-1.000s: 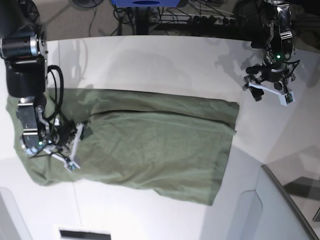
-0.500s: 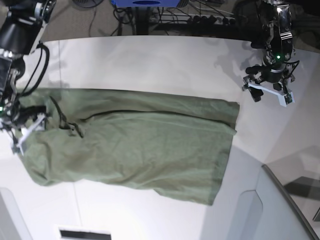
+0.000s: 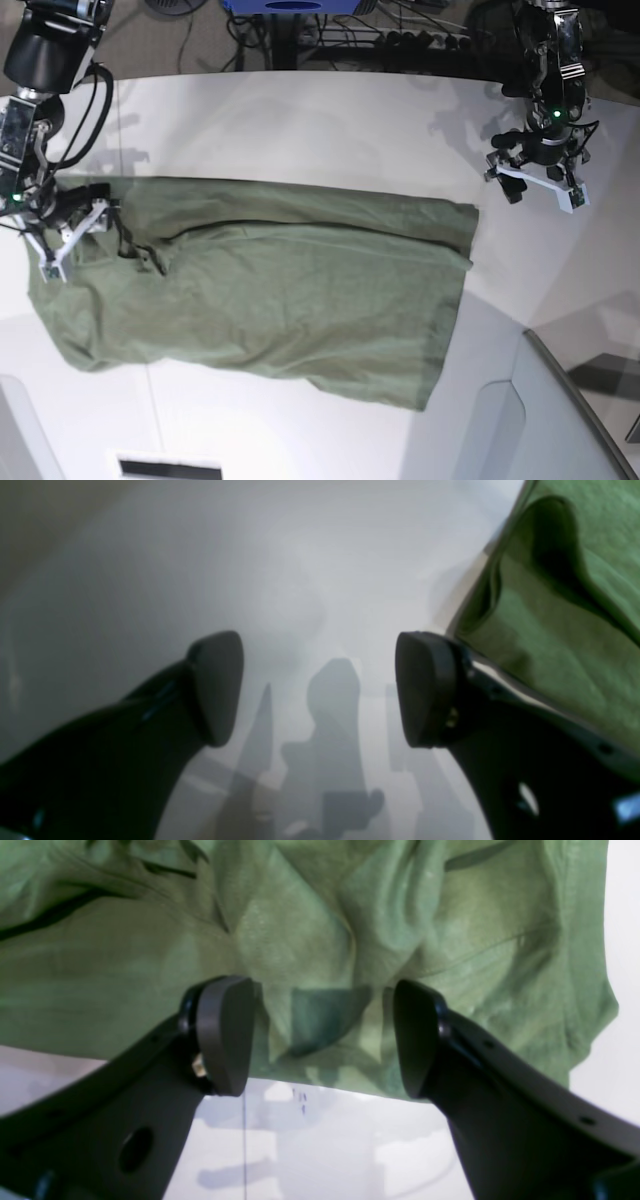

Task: Layout the t-shirt on the table in an organized manner, then fold the t-shirt properly
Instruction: 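Reach the right gripper down to the shirt side seam and pinch it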

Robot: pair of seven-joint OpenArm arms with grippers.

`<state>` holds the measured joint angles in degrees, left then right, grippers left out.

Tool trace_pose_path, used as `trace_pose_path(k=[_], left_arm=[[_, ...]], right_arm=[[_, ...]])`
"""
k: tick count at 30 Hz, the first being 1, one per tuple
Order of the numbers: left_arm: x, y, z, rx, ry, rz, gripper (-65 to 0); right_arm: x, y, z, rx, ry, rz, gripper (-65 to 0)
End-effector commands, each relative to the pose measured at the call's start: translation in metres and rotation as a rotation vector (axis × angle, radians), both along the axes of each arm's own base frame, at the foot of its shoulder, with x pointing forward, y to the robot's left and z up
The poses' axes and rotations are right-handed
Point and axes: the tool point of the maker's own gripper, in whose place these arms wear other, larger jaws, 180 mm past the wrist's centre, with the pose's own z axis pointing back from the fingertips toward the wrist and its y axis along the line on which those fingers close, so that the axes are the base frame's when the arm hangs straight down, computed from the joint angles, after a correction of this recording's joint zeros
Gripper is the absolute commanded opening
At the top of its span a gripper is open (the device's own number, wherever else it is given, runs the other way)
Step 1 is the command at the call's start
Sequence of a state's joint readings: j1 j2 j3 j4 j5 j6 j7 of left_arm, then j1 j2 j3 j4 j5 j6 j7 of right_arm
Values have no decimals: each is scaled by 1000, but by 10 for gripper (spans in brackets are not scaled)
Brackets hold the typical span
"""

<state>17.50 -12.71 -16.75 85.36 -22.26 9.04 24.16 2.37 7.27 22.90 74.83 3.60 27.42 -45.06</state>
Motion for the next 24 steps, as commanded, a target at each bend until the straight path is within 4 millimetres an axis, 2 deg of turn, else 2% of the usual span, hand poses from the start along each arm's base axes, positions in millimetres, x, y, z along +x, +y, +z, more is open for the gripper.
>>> trace_pose_path(k=[1,3,6,8,16,18,24], left_arm=[[6,8,11,33,-34,-2,-209],[6,8,11,35,-34,-1,-209],[6,9,11,36,-34,1,-209],[6,9,11,34,-35,1,-209],[5,10,12,37,-34,2,-209],[6,9,11,37,-34,0,-209],[6,7,10,33,-32,-4,-209]], right_arm=[[10,-5,7,-4,-31,-5,-276],[7,-3,0,11,-8,-9,-398],[8,0,-7,32,11,-15,-650],[11,0,-6,34,9,-14,-638],[57,-1,23,31,-72,-3,-648],[66,-10,23,32,-62,-12,-648],[101,-9,26,32,-113,36,-648]])
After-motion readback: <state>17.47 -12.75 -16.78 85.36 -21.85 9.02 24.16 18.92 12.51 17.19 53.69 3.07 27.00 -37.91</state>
